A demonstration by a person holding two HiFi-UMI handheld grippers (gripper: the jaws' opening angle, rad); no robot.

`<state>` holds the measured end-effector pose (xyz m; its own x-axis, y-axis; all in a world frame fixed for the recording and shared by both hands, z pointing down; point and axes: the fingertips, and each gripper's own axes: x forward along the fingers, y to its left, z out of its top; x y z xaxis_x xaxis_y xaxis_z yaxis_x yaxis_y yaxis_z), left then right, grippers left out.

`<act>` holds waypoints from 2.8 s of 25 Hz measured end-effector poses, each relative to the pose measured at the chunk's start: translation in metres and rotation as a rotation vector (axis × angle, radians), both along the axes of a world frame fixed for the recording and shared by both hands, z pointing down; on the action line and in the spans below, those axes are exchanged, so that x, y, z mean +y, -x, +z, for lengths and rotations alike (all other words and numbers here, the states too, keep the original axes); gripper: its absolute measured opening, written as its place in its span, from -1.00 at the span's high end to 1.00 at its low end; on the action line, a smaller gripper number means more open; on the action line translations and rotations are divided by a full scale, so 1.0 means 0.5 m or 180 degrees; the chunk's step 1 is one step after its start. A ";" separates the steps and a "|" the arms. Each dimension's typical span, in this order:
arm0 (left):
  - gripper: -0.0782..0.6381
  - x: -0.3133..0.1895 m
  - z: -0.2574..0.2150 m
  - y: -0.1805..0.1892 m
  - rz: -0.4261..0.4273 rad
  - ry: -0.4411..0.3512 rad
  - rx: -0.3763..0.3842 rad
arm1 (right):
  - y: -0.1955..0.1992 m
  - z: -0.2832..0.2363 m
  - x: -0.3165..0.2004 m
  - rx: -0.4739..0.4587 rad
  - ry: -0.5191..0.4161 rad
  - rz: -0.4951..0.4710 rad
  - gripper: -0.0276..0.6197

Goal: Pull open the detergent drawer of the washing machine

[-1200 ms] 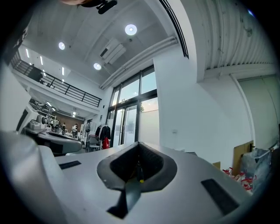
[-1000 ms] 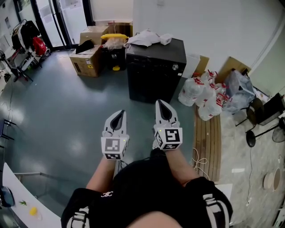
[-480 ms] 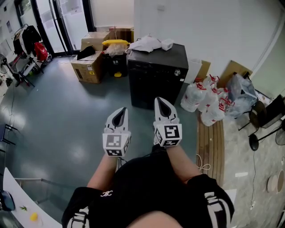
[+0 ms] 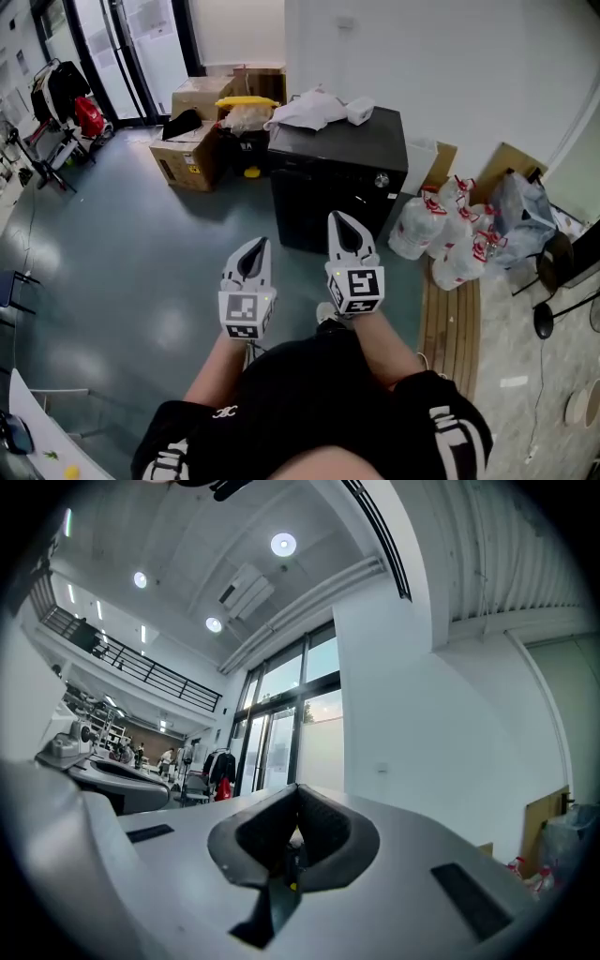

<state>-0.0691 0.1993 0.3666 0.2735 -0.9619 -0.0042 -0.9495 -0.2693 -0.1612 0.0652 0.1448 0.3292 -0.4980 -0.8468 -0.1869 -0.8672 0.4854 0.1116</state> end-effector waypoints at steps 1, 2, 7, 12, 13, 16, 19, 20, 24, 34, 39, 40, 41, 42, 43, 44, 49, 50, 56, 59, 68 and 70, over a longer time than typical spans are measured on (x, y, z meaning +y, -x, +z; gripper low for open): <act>0.78 -0.044 0.001 -0.005 -0.0024 0.0009 0.0002 | -0.005 0.000 -0.044 0.0018 -0.0010 -0.0015 0.91; 0.78 -0.090 -0.003 -0.012 -0.0040 0.0006 0.0014 | -0.009 0.000 -0.089 0.0037 -0.0016 -0.0030 0.91; 0.78 -0.326 -0.031 -0.052 -0.0093 0.0016 0.0113 | -0.033 -0.008 -0.322 0.0053 0.0027 -0.0140 0.91; 0.78 -0.533 -0.045 -0.073 -0.0148 -0.0021 0.0188 | -0.048 -0.010 -0.529 0.0076 0.0057 -0.0223 0.91; 0.78 -0.567 -0.046 -0.075 -0.0158 -0.0018 0.0204 | -0.049 -0.009 -0.563 0.0087 0.0069 -0.0241 0.91; 0.78 -0.662 -0.043 -0.078 -0.0178 0.0045 0.0220 | -0.049 -0.011 -0.657 0.0117 0.0090 -0.0292 0.91; 0.78 -0.742 -0.043 -0.085 -0.0191 0.0054 0.0230 | -0.053 -0.013 -0.742 0.0122 0.0095 -0.0320 0.91; 0.78 -0.764 -0.042 -0.087 -0.0192 0.0051 0.0228 | -0.055 -0.013 -0.766 0.0116 0.0098 -0.0326 0.91; 0.78 -0.834 -0.026 -0.084 -0.0228 0.0099 0.0233 | -0.050 -0.009 -0.838 0.0122 0.0110 -0.0370 0.91; 0.78 -0.900 -0.023 -0.002 -0.0330 0.0208 0.0272 | 0.009 0.016 -0.914 0.0048 0.0308 -0.0411 0.91; 0.78 -0.924 -0.008 0.058 -0.0386 0.0256 0.0266 | 0.063 0.030 -0.926 0.0059 0.0323 -0.0471 0.91; 0.78 -0.929 -0.006 0.069 -0.0404 0.0258 0.0270 | 0.072 0.034 -0.928 0.0076 0.0329 -0.0475 0.91; 0.78 -0.934 -0.004 0.078 -0.0410 0.0263 0.0276 | 0.078 0.036 -0.932 0.0091 0.0336 -0.0469 0.91; 0.78 -0.939 -0.002 0.083 -0.0396 0.0269 0.0286 | 0.082 0.037 -0.936 0.0101 0.0340 -0.0457 0.91; 0.78 -0.942 0.000 0.085 -0.0355 0.0273 0.0303 | 0.085 0.037 -0.939 0.0108 0.0339 -0.0444 0.91; 0.78 -0.944 0.001 0.084 -0.0283 0.0276 0.0335 | 0.088 0.037 -0.940 0.0116 0.0337 -0.0428 0.91; -0.09 -0.963 -0.002 0.066 0.0305 0.0330 0.0867 | 0.089 0.040 -0.953 0.0137 0.0362 -0.0325 0.91; -0.12 -0.965 -0.005 0.066 0.0358 0.0314 0.0974 | 0.086 0.042 -0.956 0.0136 0.0372 -0.0307 0.91; -0.12 -0.986 0.025 0.094 0.0559 0.0479 0.1928 | 0.077 0.059 -0.968 0.0143 0.0420 -0.0224 0.91; -0.12 -0.999 0.064 0.118 0.0620 0.0640 0.2533 | 0.076 0.068 -0.967 0.0151 0.0446 -0.0229 0.91; -0.13 -1.014 0.256 0.169 0.0397 0.1244 0.3641 | 0.051 0.098 -0.959 0.0212 0.0586 -0.0117 0.91; -0.13 -1.015 0.286 0.165 0.0440 0.1320 0.3852 | 0.046 0.105 -0.957 0.0198 0.0643 -0.0113 0.91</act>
<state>-0.1518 -0.3082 0.5097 0.4025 -0.9150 -0.0272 -0.3922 -0.1993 0.8980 0.0422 -0.3337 0.3815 -0.5335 -0.8456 0.0169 -0.8436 0.5334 0.0616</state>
